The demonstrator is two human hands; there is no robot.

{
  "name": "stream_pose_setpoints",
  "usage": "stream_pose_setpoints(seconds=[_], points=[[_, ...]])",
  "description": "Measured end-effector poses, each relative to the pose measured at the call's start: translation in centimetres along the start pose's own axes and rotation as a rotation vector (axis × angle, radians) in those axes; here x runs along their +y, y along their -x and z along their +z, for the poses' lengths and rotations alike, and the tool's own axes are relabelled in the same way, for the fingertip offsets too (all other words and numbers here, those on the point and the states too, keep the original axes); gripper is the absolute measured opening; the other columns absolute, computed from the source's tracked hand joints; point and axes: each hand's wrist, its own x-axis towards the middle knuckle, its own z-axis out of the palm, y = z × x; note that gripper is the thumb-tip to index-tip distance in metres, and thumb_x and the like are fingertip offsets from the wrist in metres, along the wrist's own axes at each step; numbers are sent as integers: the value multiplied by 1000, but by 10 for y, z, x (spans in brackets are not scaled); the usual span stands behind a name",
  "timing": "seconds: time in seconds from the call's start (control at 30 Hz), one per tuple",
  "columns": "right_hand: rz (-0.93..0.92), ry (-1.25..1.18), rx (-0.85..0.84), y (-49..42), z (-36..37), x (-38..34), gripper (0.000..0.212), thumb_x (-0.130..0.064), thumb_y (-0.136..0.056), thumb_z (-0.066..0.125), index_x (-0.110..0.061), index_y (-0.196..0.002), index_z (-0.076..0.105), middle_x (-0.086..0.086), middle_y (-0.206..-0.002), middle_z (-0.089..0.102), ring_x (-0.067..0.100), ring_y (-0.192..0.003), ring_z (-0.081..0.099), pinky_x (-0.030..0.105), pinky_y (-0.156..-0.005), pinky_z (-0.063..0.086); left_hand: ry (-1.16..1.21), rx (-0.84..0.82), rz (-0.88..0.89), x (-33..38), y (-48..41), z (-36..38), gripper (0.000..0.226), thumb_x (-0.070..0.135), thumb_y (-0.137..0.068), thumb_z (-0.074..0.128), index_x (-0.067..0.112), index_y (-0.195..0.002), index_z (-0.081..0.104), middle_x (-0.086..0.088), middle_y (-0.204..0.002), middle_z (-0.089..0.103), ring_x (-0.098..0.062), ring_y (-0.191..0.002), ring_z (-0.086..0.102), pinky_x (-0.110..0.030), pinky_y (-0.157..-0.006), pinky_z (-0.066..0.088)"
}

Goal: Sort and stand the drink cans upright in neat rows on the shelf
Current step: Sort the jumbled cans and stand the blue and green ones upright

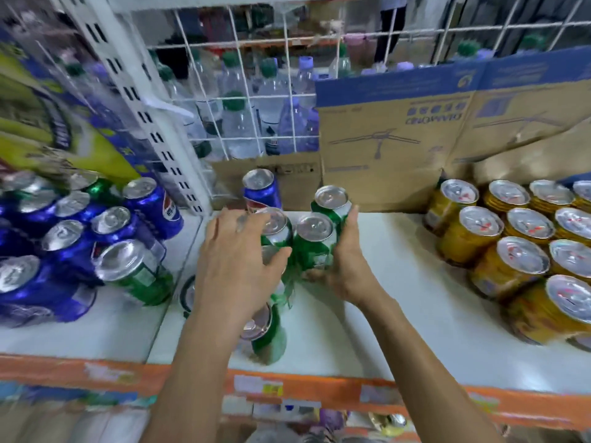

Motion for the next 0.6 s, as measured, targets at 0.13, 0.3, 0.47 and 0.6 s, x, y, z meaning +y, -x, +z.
stream_pose_setpoints(seconds=[0.13,0.3,0.47,0.6], points=[[-31,-7,67,-33,12,6,122,-64,-54,74,-51,-143,-9,3,-156,19,23,-142,25,51,-111,31,0,-101,7,-33,-13,-13,56,51,-84,60,30,-134,47,-2,-136,44,-24,-128,37,-37,-104,32],[-2,42,162,-43,22,2,127,-38,-54,85,-30,-148,1,2,-148,34,19,-135,38,43,-109,36,26,-236,50,-62,-37,-21,50,50,-89,54,31,-134,45,-3,-130,50,-23,-118,48,-33,-91,37],[35,207,394,-4,40,-29,83,-19,-69,80,-15,-139,35,6,-131,44,12,-115,36,17,-95,29,135,-310,95,-80,-87,-6,54,49,-91,53,27,-139,41,-2,-138,51,-23,-123,49,-37,-99,41],[-23,116,543,15,40,-81,41,-6,-83,66,-21,-119,56,-3,-110,56,14,-92,58,33,-85,50,136,-364,162,-72,-138,18,67,54,-88,55,31,-145,29,-8,-144,44,-30,-132,40,-40,-104,38]])
